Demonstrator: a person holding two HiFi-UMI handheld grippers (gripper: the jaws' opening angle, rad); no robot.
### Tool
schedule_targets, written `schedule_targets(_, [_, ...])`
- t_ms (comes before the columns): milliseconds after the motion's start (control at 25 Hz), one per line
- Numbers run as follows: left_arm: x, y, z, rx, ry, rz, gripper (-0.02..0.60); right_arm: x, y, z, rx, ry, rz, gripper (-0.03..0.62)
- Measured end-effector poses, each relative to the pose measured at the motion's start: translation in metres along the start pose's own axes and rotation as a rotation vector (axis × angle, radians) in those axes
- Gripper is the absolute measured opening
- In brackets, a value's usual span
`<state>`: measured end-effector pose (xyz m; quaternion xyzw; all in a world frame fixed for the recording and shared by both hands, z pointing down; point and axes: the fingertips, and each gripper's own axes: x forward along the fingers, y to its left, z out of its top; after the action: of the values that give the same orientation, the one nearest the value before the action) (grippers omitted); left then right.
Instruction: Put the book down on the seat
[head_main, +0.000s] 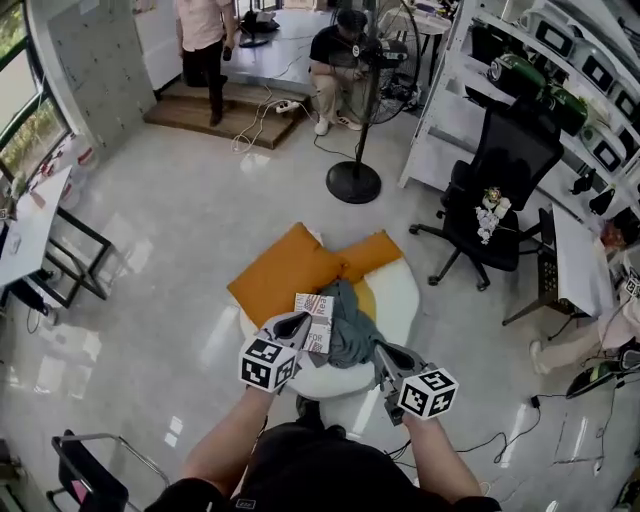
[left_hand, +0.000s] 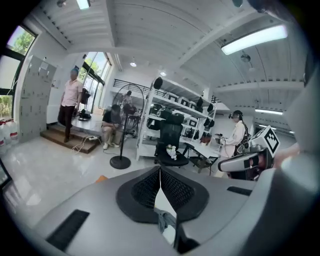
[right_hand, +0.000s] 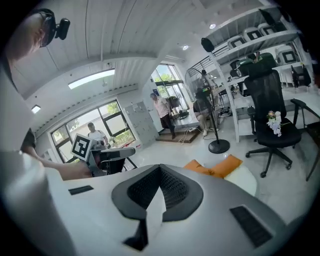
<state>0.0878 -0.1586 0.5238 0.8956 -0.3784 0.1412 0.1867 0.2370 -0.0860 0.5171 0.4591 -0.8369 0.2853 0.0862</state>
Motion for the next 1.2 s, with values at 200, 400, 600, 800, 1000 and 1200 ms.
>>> schedule_targets(200, [-0.027,-0.051,0.005,0.059,0.005,-0.026,0.003,-0.046,0.008,-0.015,0.028,-0.044,0.008,0.011])
schedule_targets(400, [-0.059,-0.085,0.008,0.065,-0.009,0.009,0.003,-0.095,0.014,-0.025,0.031,-0.090,-0.009,0.009])
schedule_targets(600, [-0.082,-0.107,0.012,0.080,-0.030,0.024,0.003,-0.133,0.022,-0.014,0.025,-0.180,-0.007,0.009])
schedule_targets(800, [-0.091,-0.109,0.026,0.109,-0.060,0.030,0.003,-0.144,0.019,-0.007,0.021,-0.229,-0.031,0.009])
schedule_targets(1000, [-0.102,-0.092,0.052,0.137,-0.092,0.033,0.003,-0.134,0.023,0.012,0.031,-0.259,-0.051,0.009])
schedule_targets(1200, [-0.131,-0.067,0.084,0.166,-0.146,0.045,0.005,-0.113,0.046,0.052,-0.033,-0.313,-0.027,0.009])
